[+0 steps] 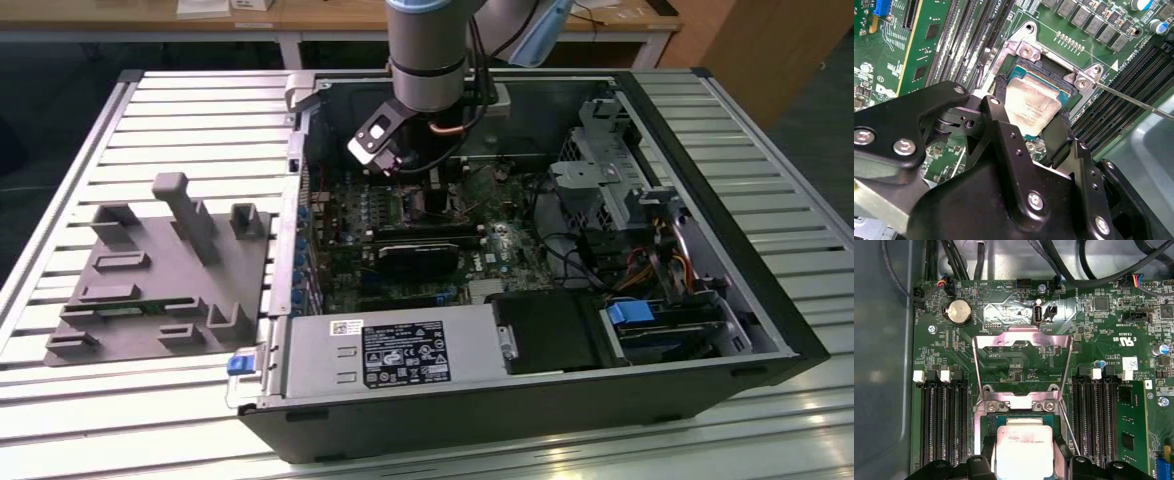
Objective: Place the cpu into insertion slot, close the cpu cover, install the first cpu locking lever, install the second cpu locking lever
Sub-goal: 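Place the cpu into insertion slot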
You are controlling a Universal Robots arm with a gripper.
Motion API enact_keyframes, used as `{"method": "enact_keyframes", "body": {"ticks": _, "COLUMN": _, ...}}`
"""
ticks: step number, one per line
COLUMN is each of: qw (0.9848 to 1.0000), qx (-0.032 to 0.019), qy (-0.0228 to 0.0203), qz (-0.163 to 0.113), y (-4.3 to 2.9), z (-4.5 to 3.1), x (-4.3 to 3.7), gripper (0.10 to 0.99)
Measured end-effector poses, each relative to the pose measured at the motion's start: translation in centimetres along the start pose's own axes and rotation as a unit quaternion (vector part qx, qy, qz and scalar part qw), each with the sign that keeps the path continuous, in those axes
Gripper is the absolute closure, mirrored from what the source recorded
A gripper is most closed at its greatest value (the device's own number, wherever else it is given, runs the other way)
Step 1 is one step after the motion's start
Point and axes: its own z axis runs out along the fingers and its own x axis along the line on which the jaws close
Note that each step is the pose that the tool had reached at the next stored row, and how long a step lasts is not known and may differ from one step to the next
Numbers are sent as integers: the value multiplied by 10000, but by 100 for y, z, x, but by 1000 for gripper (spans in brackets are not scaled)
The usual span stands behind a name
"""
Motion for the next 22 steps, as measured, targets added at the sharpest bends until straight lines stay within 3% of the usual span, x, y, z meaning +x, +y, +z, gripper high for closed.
{"method": "enact_keyframes", "body": {"ticks": 22, "qw": 10000, "qx": 0, "qy": 10, "qz": 1, "y": -8, "z": 9, "x": 0, "gripper": 549}}
